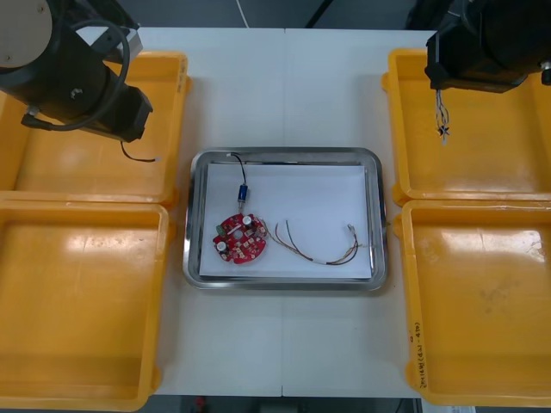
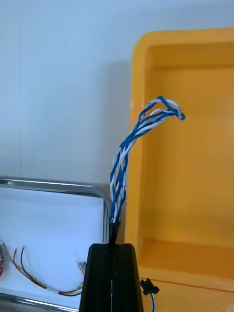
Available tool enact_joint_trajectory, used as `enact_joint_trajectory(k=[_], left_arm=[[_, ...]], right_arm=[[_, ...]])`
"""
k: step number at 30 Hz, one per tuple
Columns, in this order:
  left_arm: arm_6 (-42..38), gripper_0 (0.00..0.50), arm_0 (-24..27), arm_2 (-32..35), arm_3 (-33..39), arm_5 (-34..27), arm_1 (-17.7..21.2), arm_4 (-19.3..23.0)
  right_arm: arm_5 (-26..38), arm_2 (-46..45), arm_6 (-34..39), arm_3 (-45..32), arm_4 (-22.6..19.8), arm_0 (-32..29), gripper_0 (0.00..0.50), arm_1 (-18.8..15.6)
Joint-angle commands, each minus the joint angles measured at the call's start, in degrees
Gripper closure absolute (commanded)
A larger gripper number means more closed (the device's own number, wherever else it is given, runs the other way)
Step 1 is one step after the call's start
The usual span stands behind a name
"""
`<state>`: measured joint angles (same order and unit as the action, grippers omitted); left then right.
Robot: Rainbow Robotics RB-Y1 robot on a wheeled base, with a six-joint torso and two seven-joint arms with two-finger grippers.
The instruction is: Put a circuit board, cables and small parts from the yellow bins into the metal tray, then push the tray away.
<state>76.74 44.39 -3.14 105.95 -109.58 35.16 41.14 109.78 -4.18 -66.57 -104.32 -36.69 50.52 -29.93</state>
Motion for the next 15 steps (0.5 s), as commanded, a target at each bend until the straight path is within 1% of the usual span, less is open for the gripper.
enact_joint_trajectory(k=[1, 6, 9, 15], left_arm=[[-5.38, 0.5, 1.49, 1.73, 1.98, -0.42, -0.88, 0.78], [-5.38, 0.5, 1.4, 1.73, 1.98, -0.42, -0.88, 0.78], [-5.38, 0.499, 1.4, 1.73, 1.98, -0.42, -0.88, 0.78], [-5.55, 0.5, 1.4, 1.73, 1.98, -0.42, -0.88, 0.69]], right_arm=[[0.22, 4.45, -2.86, -4.49, -3.66, 0.02, 0.5, -4.09], [0.22, 5.85, -3.3, -6.51, -8.93, 0.02, 0.5, -4.52], [0.22, 6.73, -4.09, -8.01, -11.3, 0.02, 0.5, -4.7], [0.22, 9.28, -5.5, -11.35, -14.64, 0.02, 0.5, -5.32]])
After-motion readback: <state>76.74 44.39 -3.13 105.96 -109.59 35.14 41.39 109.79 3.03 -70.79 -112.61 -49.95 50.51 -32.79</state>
